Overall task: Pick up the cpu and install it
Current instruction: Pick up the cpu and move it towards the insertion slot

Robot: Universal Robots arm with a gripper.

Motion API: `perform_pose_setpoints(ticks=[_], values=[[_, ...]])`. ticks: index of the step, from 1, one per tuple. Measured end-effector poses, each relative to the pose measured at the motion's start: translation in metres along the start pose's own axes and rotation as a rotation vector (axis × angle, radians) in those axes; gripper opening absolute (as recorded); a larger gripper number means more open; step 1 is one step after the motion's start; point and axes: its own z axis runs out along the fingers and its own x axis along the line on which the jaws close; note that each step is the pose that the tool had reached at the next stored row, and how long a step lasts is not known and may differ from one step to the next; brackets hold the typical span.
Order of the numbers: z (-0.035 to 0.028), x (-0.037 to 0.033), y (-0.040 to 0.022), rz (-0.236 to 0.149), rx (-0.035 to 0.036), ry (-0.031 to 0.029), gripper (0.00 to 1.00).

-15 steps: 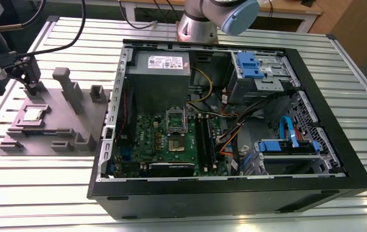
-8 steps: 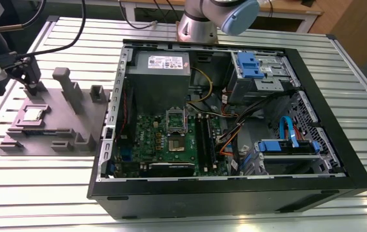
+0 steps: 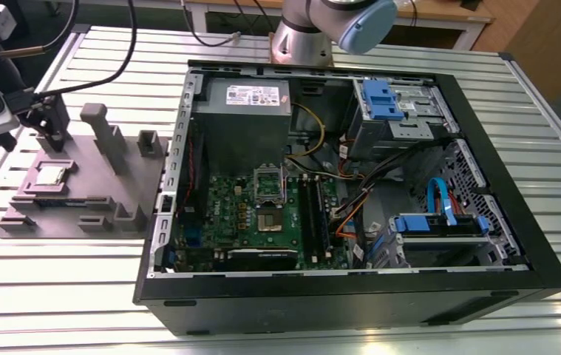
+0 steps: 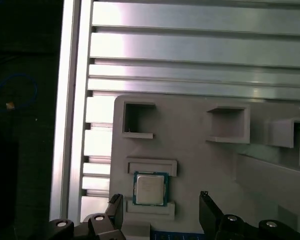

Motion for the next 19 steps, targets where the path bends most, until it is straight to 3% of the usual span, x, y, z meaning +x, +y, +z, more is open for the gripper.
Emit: perform_pose_setpoints(ticks=[5, 8, 15, 19], values=[[0.0083, -0.0002, -0.0017, 0.065, -0.0008, -0.0029, 0.71], [0.0133, -0.0002, -0.0056, 0.067, -0.0011, -0.0031, 0.71], [0.0259, -0.0003, -0.0067, 0.07, -0.001, -0.0031, 0.71], [0.0331, -0.0002, -0.0109, 0.07, -0.001, -0.0032, 0.71]])
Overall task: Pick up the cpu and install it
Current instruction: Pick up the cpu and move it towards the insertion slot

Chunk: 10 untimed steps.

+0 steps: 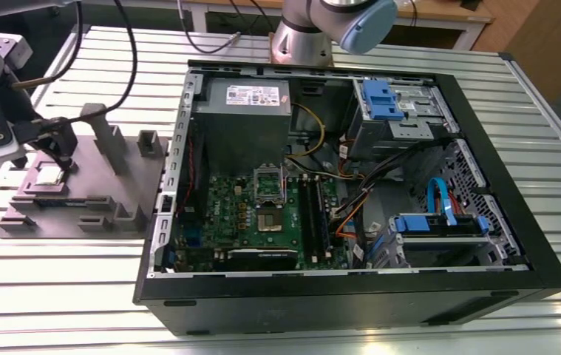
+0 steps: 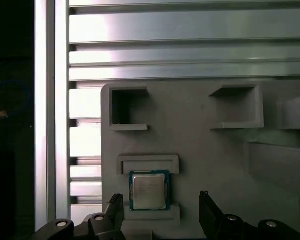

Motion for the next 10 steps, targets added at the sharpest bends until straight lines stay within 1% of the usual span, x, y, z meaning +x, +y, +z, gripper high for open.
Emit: perform_pose_setpoints(ticks=[4, 8, 10], values=[[0.0073, 0.0004, -0.0014, -0.004, 0.0001, 0.0003, 0.71], [0.0145, 0.0041, -0.0019, -0.021, 0.0004, 0.0011, 0.71], [0.018, 0.0045, -0.0021, -0.024, 0.0003, 0.001, 0.71]])
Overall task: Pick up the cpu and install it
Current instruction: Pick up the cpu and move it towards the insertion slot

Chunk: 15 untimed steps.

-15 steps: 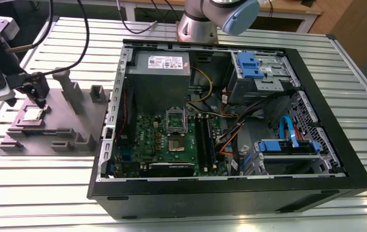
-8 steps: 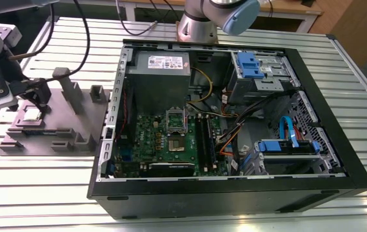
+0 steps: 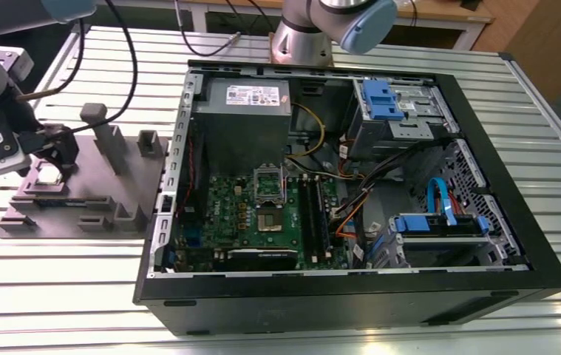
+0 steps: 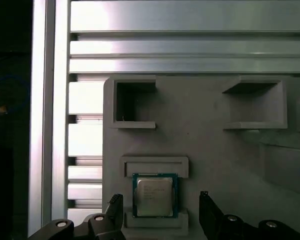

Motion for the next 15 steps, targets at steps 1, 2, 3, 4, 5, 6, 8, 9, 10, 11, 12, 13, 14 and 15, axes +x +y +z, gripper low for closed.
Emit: perform_pose_setpoints(ticks=[1, 2, 3, 4, 5, 6, 8, 9, 10, 11, 12, 13, 14, 15], values=[[0.001, 0.0001, 0.0001, 0.0, 0.0001, 0.0001, 0.71], [0.0018, 0.0002, 0.0006, 0.0, 0.0001, 0.0003, 0.71], [0.0025, 0.0001, 0.0008, 0.0, 0.0001, 0.0002, 0.71], [0.003, 0.0001, 0.0009, 0.001, 0.0001, 0.0002, 0.71], [0.0037, 0.0001, 0.001, 0.002, 0.0002, 0.0002, 0.71], [0.005, 0.0001, 0.0012, 0.002, 0.0001, 0.0001, 0.71], [0.0075, 0.0, 0.0014, 0.003, 0.0001, 0.0, 0.71], [0.0084, 0.0, 0.0015, 0.004, 0.0, 0.0, 0.71], [0.0093, 0.0001, 0.0017, 0.006, 0.0, -0.0001, 0.71], [0.0101, 0.0, 0.0018, 0.008, 0.0001, -0.0001, 0.71], [0.0111, 0.0, 0.0017, 0.01, 0.0001, -0.0002, 0.71], [0.0122, 0.0, 0.0017, 0.011, 0.0001, -0.0001, 0.71], [0.0133, 0.0, 0.0017, 0.012, 0.0001, -0.0002, 0.71], [0.014, 0.0, 0.0016, 0.012, 0.0001, -0.0003, 0.71]])
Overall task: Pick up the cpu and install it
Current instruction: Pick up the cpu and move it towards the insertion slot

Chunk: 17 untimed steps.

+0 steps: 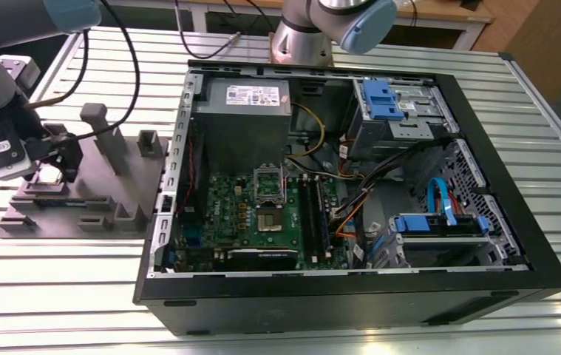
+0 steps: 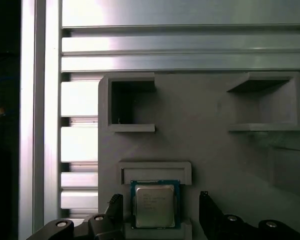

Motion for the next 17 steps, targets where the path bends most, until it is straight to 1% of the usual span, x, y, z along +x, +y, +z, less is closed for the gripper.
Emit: perform_pose_setpoints(ticks=[2, 12, 17], values=[[0.0, 0.0, 0.0, 0.0, 0.0011, 0.0001, 0.71], [0.0004, 0.0002, 0.0016, 0.002, 0.0011, -0.0004, 0.71], [0.0029, 0.0002, 0.0016, 0.013, 0.0013, -0.0015, 0.71]])
